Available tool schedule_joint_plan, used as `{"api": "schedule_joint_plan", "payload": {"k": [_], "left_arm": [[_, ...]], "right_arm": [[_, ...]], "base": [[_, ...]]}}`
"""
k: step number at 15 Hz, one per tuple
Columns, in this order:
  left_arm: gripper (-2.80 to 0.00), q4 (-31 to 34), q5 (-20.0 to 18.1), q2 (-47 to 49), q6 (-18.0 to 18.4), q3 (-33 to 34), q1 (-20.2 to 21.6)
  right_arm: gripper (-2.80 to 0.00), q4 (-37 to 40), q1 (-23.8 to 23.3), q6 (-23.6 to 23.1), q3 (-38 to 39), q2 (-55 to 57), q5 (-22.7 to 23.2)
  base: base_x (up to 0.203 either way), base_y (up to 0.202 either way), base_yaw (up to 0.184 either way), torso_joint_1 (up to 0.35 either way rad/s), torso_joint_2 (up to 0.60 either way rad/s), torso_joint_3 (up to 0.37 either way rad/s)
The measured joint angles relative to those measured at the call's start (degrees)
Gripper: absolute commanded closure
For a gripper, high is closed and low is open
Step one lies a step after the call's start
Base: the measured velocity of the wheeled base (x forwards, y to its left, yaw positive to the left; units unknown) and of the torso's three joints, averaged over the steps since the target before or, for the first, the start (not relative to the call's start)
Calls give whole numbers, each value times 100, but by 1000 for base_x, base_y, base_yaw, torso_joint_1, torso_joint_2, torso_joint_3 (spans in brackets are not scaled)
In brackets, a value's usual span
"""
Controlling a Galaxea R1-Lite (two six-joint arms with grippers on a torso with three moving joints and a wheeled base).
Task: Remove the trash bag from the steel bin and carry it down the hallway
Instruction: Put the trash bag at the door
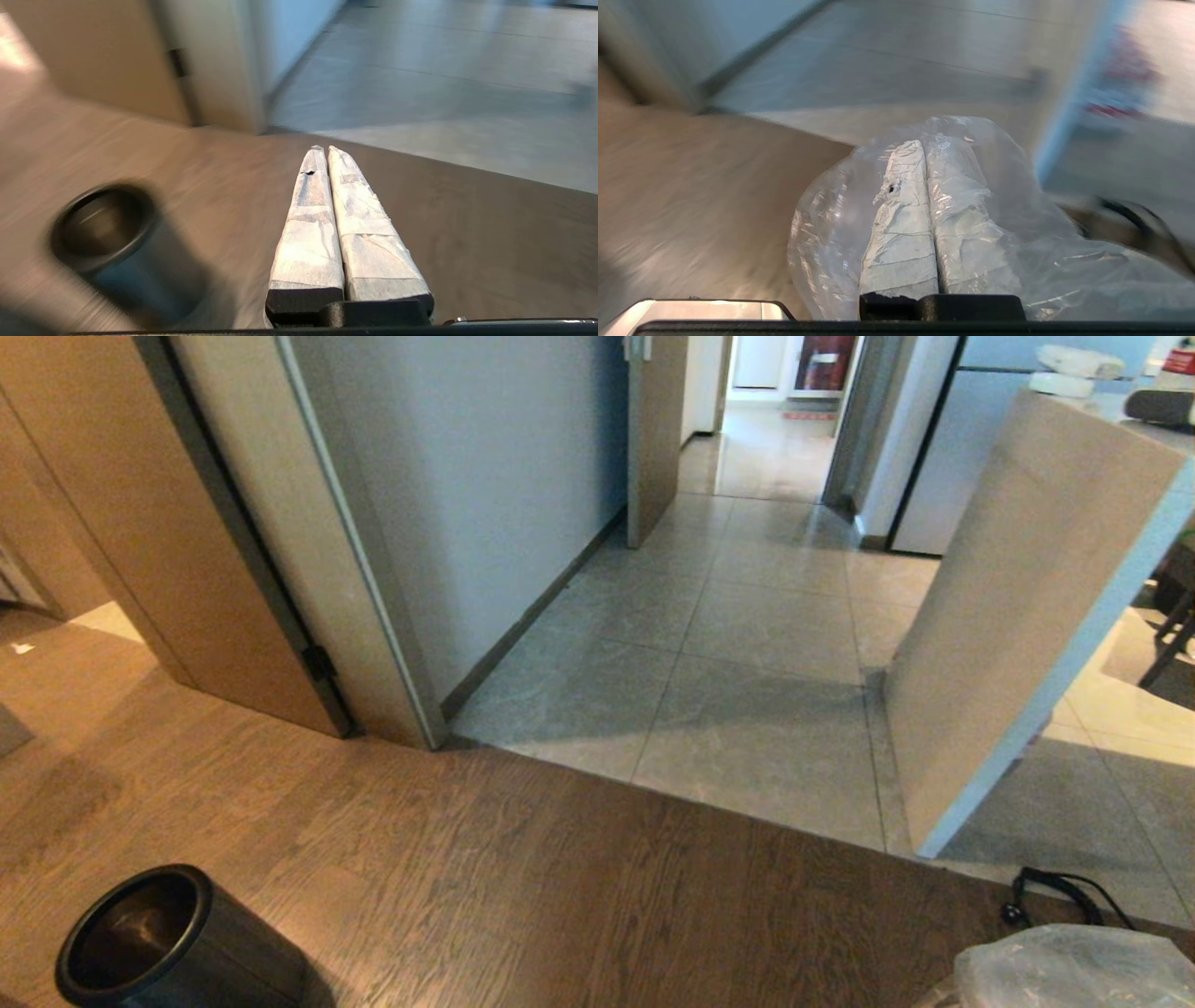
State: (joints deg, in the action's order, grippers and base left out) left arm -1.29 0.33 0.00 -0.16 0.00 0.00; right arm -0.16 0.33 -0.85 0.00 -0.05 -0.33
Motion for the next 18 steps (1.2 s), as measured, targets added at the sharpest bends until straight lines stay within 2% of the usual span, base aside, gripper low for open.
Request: {"api": "schedule_joint_plan", "payload": {"k": [5, 18], "left_arm": [[0, 2, -2, 0, 0, 0, -2], [0, -2, 0, 0, 35, 0, 0]], "right_arm": [[0, 9, -6, 26, 0, 0, 0], [0, 16, -4, 48, 0, 0, -11]], "base": [[1, 6, -134, 3, 3, 4], [0, 0, 0, 0, 0, 0]]}}
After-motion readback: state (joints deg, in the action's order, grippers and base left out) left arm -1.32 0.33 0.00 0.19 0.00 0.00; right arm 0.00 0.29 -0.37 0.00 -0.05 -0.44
